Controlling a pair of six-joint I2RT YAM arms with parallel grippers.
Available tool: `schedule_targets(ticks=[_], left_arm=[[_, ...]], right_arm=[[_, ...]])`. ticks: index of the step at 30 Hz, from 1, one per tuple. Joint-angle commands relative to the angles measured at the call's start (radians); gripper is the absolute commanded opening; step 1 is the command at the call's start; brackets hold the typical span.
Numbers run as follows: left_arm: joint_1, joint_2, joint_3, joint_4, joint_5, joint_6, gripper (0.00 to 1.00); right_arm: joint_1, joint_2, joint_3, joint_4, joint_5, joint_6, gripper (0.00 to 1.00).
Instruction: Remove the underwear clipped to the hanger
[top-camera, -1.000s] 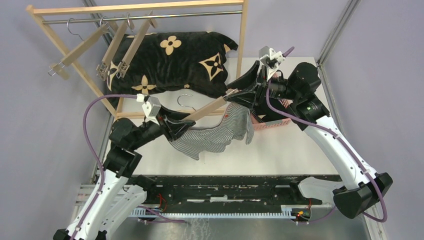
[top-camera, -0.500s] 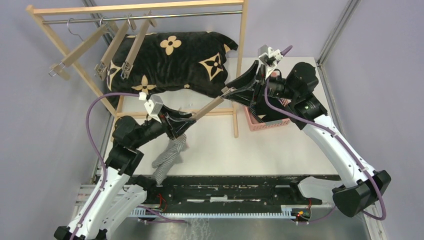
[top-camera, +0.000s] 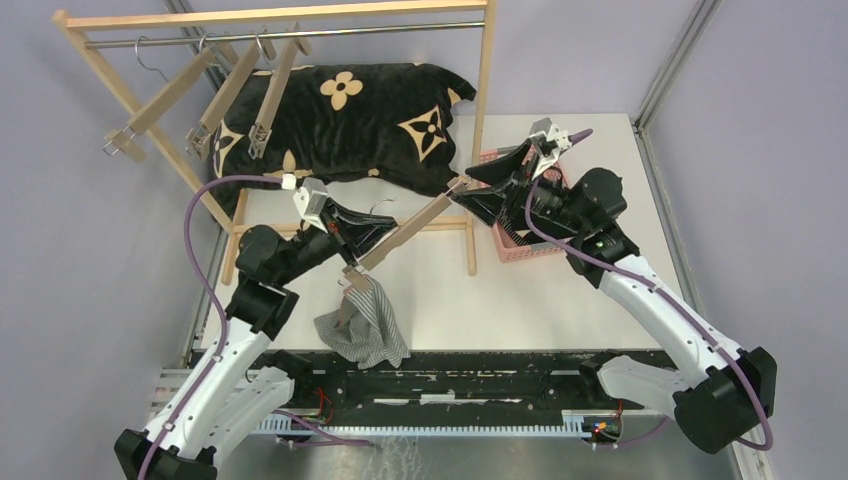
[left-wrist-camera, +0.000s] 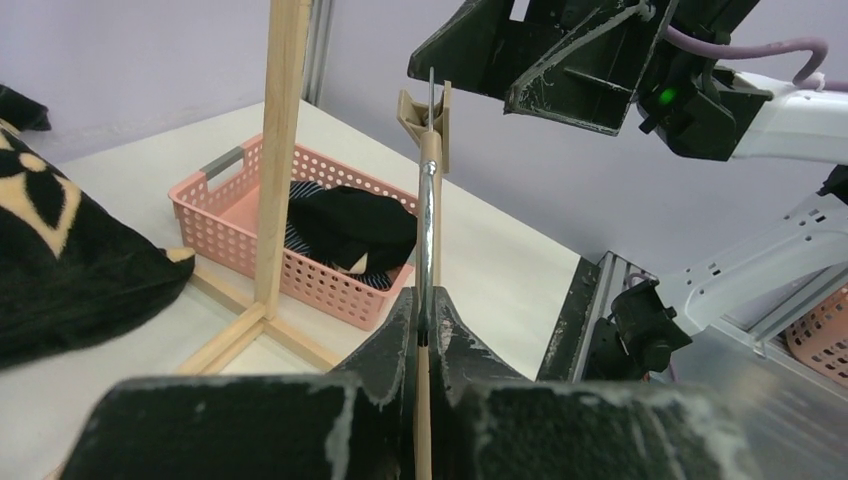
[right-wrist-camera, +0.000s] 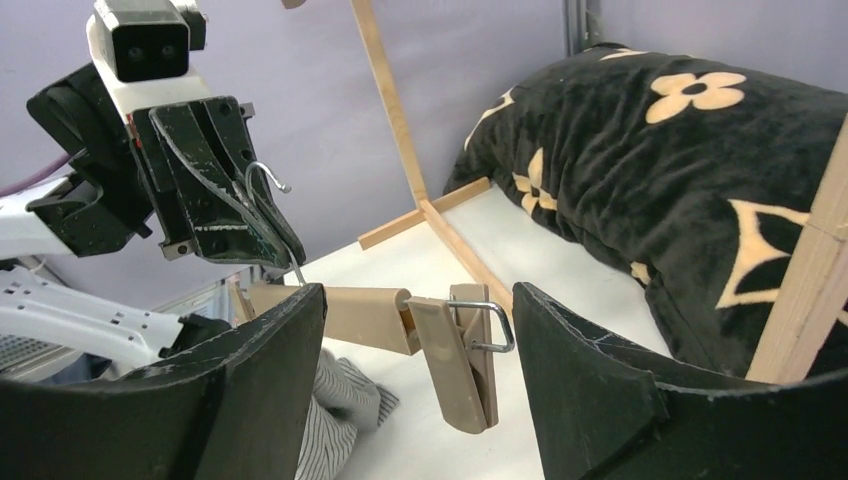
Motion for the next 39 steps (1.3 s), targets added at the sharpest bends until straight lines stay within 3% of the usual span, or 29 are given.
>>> schedule_targets(ticks=[1,10,16,32,39], left_arm=[[-0.003,-0.002,-0.025,0.171,-0.003,-0.091,0.03],[-0.001,-0.027,-0.068,0.332,-0.045,-0.172,0.03],[-0.002,-0.04,-0.078,0.368,-0.069,-0.203,0.03],[-0.004,0.059,-0.166,0.756,-0.097,-0.421,0.03],[-0.012,0.086,-0.174,0.827,-0.099,-0.454,0.03]], right_arm=[[0.014,-0.038,-0.047,0.142,0.074,0.038,0.76],[0.033,-0.051,-0.202,0.367,0.111,0.117,0.77],[0.037,-0.108,-0.264,0.39,0.165,0.103,0.77],[0.156,0.133,-0.172,0.774,0.066,0.263,0.76],[0.17,0.204,-0.112,0.875,0.054,0.327,0.75]])
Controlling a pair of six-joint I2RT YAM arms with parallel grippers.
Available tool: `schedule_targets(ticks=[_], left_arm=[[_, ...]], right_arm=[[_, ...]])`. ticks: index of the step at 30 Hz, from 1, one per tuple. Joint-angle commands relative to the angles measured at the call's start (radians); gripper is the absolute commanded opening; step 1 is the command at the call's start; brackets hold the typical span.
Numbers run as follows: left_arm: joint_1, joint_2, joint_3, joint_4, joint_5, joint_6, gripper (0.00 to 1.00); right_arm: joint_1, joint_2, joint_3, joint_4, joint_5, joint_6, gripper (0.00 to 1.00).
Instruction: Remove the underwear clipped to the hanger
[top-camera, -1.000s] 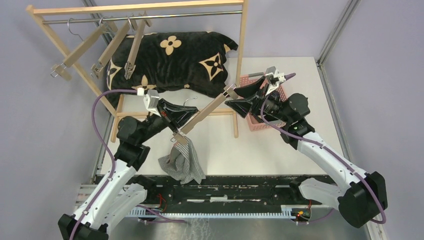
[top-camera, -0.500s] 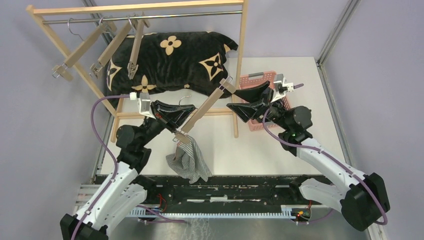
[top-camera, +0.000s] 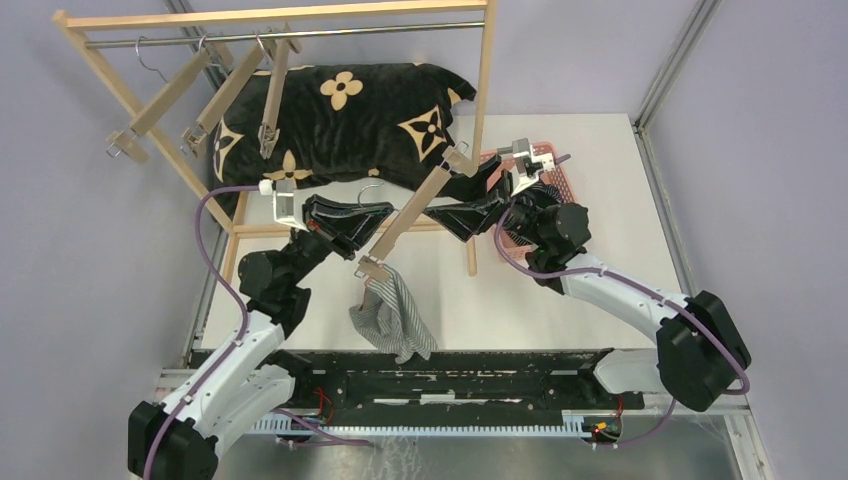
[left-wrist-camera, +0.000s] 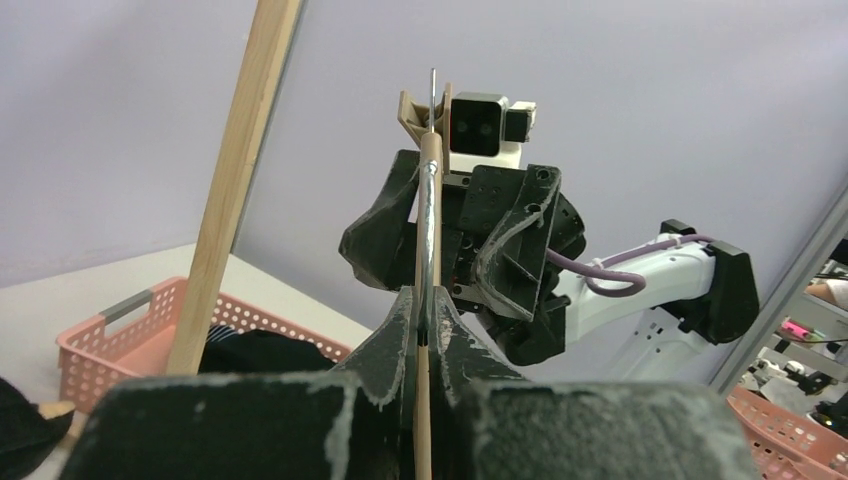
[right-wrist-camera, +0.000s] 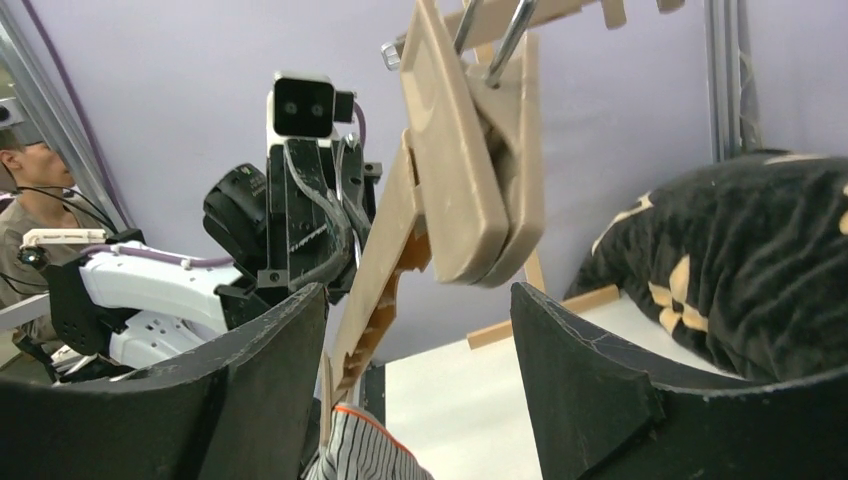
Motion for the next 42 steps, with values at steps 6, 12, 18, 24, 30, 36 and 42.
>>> schedule_targets(ticks=[6,12,18,24,30,36,42], left_arm=[[-0.016,0.022,-0.007,0.196,-0.034,-0.079,0.03],[-0.028,0.069,-0.004,0.26,-0.039,-0.106,0.03],[-0.036,0.094,-0.004,0.297,-0.052,-0.115,0.03],[-0.041,0.086,0.008,0.278,-0.051,-0.102,0.03],[-0.042,0.082,0.031,0.185,-0.006,-0.064,0.33],[-0.044,-0.013,0.008,-0.069,-0.021,0.093,0.55],[-0.043,-0.173,-0.052,-0.369,-0.128,0.257,0.61]], right_arm=[[0.018,0.034,0.108,0.163,-0.04,0.072,0.71],[0.028,0.058,0.137,0.155,-0.052,0.084,0.63],[0.035,0.074,0.16,0.111,-0.068,0.077,0.28],[0.039,0.04,0.151,-0.004,-0.03,0.018,0.01],[0.039,-0.002,0.135,-0.039,0.0,-0.011,0.01],[0.039,-0.057,0.126,-0.073,0.007,-0.044,0.01],[0.039,-0.129,0.13,-0.147,0.024,-0.105,0.01]])
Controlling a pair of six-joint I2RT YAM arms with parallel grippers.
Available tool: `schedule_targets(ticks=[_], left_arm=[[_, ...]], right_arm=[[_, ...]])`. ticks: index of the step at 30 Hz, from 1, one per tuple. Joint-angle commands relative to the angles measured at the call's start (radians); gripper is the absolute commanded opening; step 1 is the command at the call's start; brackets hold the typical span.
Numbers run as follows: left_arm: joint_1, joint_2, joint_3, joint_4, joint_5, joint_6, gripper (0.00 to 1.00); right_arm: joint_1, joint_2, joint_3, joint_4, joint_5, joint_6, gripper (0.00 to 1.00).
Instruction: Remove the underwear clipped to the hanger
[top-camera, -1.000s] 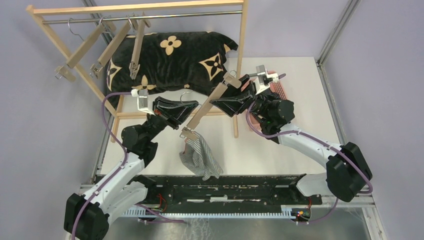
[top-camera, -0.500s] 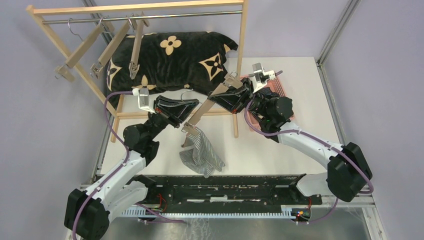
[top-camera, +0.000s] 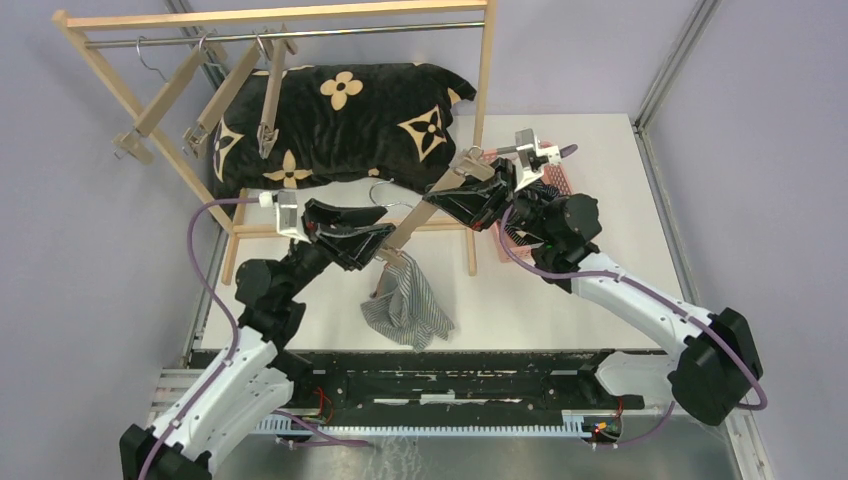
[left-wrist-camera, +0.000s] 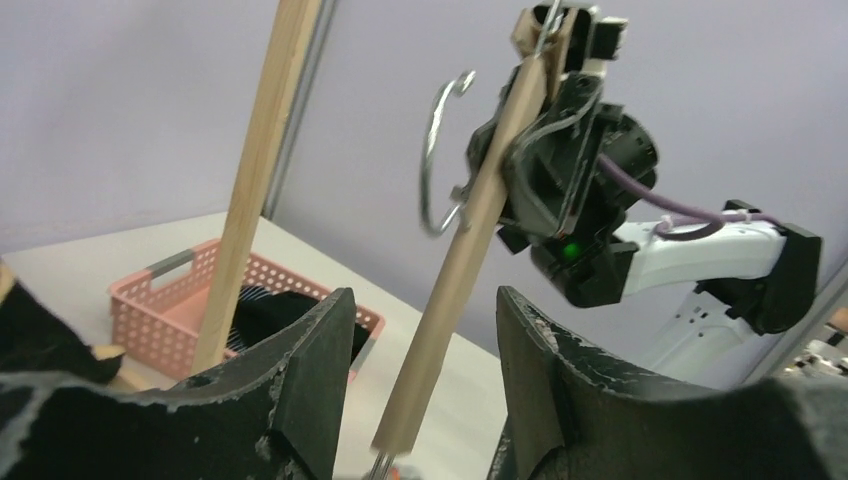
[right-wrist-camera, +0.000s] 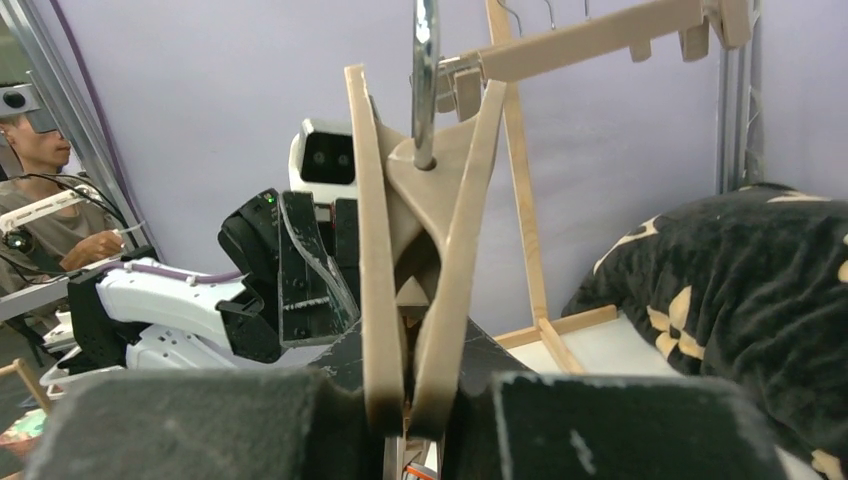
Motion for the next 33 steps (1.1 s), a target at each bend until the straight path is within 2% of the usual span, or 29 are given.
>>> schedule_targets(ticks=[1,7,15,22,23,25,26,28,29,33], left_arm=[[-0.003,-0.097,-0.047,-0.238,-0.088,0.174,0.61],[-0.002,-0.098,-0.103,-0.238,-0.083,0.172,0.62],[-0.002,-0.038,-0.115,-0.12,-0.004,0.128,0.59],[-0.002,-0.044,-0.152,0.033,0.104,0.084,0.62],[-0.002,-0.046,-0.154,0.045,0.114,0.083,0.57],[-0.002,-0.052,-0.154,0.054,0.132,0.081,0.38],[-0.002,-0.055,-0.155,0.057,0.136,0.083,0.23],[-0.002,-0.063,-0.161,0.071,0.141,0.084,0.07],[-0.002,-0.067,-0.163,0.078,0.14,0.084,0.03],[-0.002,-0.079,-0.163,0.114,0.148,0.08,0.03]], right_arm=[[0.004,-0.088,0.018,0.007,0.041,-0.053,0.01],[0.005,-0.106,0.028,0.031,0.059,-0.033,0.01],[0.005,-0.104,0.034,0.042,0.058,-0.018,0.01],[0.004,-0.103,0.038,0.034,0.072,-0.03,0.01],[0.005,-0.103,0.039,0.034,0.073,-0.031,0.01],[0.005,-0.1,0.043,0.032,0.075,-0.03,0.01],[0.004,-0.1,0.045,0.031,0.075,-0.029,0.01],[0.004,-0.098,0.049,0.027,0.075,-0.029,0.01],[0.004,-0.097,0.049,0.023,0.076,-0.03,0.01],[0.005,-0.098,0.048,0.01,0.078,-0.036,0.01]])
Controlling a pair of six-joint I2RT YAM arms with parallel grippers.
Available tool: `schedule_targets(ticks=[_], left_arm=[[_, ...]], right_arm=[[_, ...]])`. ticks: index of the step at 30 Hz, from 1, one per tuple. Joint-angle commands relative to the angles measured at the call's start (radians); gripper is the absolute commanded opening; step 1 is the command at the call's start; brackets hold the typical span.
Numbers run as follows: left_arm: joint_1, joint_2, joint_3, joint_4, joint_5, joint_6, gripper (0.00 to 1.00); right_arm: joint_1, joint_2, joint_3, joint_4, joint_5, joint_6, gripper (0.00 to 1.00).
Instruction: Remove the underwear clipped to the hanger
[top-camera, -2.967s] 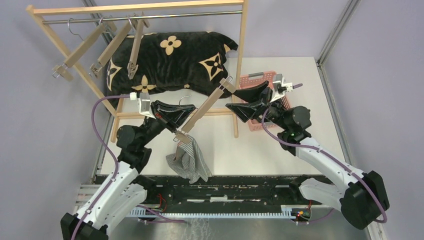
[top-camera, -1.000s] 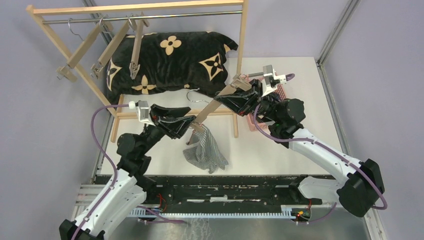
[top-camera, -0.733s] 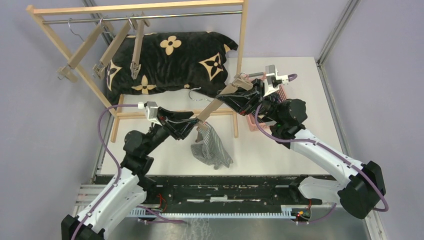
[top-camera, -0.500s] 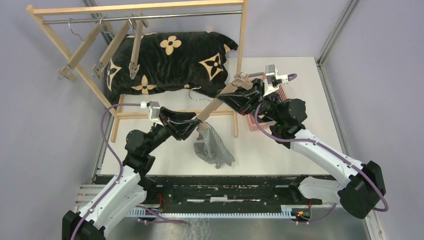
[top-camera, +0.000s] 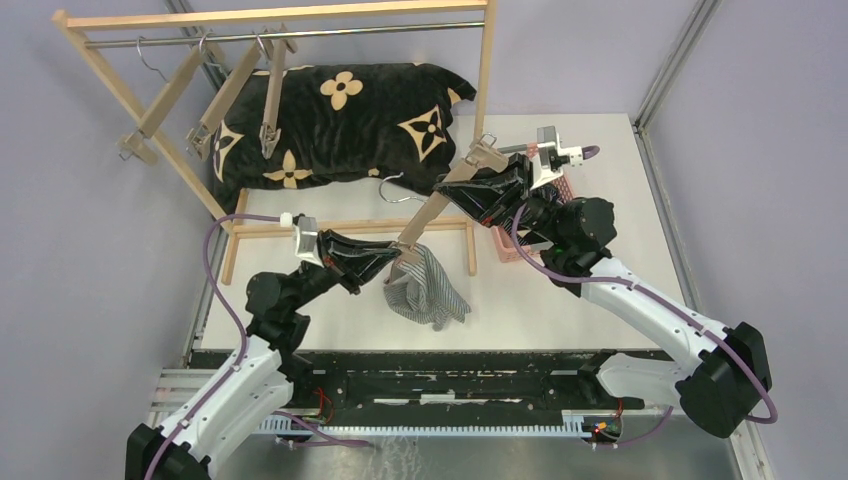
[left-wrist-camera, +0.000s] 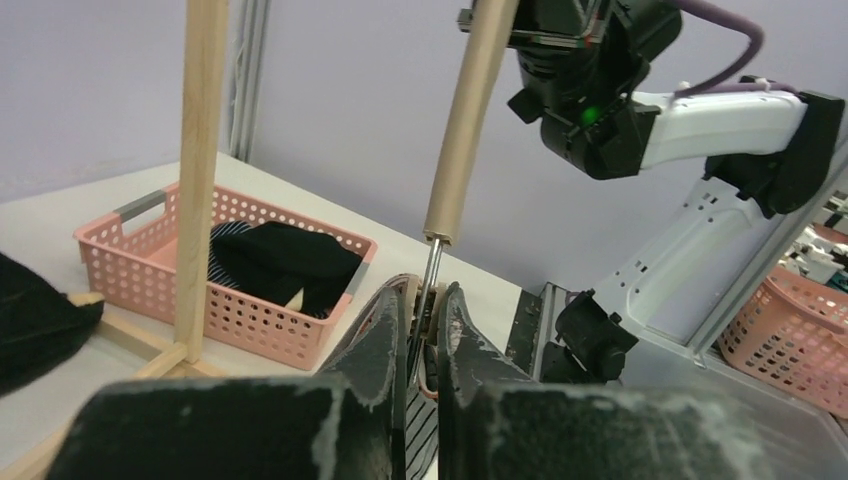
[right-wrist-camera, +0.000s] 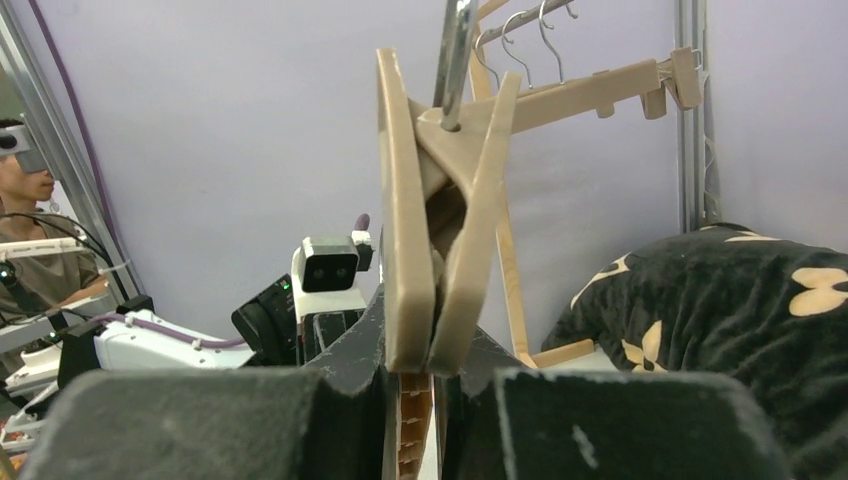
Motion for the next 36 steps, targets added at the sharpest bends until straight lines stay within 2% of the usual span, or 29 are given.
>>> schedule_targets(ticks=[1,3,5,9,14,15,16,17,18,19,20,21,22,33,34,35,36], left_arm=[[-0.002,-0.017,0.014,0.102,0.027,-0.017,0.07],[-0.002,-0.026,0.038,0.079,0.029,-0.009,0.31],[-0.003,-0.029,0.063,0.054,0.043,0.01,0.04],[-0.003,-0.029,0.064,0.075,0.039,0.013,0.03],[-0.002,-0.011,0.039,0.219,0.097,-0.06,0.03],[-0.003,-0.009,0.041,0.221,0.101,-0.06,0.07],[-0.003,-0.008,0.041,0.22,0.1,-0.056,0.21],[-0.003,-0.006,0.041,0.218,0.095,-0.052,0.43],[-0.003,-0.004,0.039,0.224,0.093,-0.051,0.6],[-0.003,0.001,0.037,0.232,0.093,-0.052,0.67],[-0.003,0.006,0.037,0.237,0.092,-0.051,0.82],[-0.003,0.017,0.039,0.24,0.092,-0.049,0.92],[-0.004,0.026,0.042,0.245,0.093,-0.049,0.94],[-0.003,0.114,0.034,0.276,0.073,-0.034,0.93],[-0.004,0.118,0.033,0.277,0.068,-0.032,0.89],[-0.004,0.122,0.033,0.28,0.066,-0.031,0.78],[-0.004,0.124,0.033,0.289,0.063,-0.031,0.57]], right_arm=[[0.007,-0.012,0.044,0.041,0.01,-0.008,0.01],[0.007,-0.011,0.046,0.039,0.007,-0.007,0.01],[0.008,-0.011,0.045,0.036,0.01,-0.009,0.01],[0.007,-0.013,0.045,0.037,0.02,-0.005,0.01],[0.006,-0.01,0.063,0.048,-0.003,0.017,0.01],[0.007,-0.007,0.065,0.057,-0.008,0.027,0.01],[0.007,-0.005,0.066,0.069,-0.013,0.04,0.01],[0.007,-0.002,0.067,0.082,-0.018,0.051,0.01],[0.007,-0.002,0.066,0.089,-0.021,0.059,0.01],[0.007,-0.001,0.066,0.093,-0.022,0.065,0.01],[0.007,-0.002,0.068,0.093,-0.023,0.067,0.01],[0.007,-0.001,0.069,0.096,-0.025,0.07,0.01],[0.007,0.0,0.069,0.097,-0.026,0.074,0.01],[0.008,0.004,0.085,0.139,-0.053,0.123,0.01],[0.008,0.004,0.086,0.138,-0.055,0.123,0.01],[0.008,0.002,0.085,0.136,-0.056,0.124,0.01],[0.009,0.002,0.083,0.134,-0.055,0.122,0.01]])
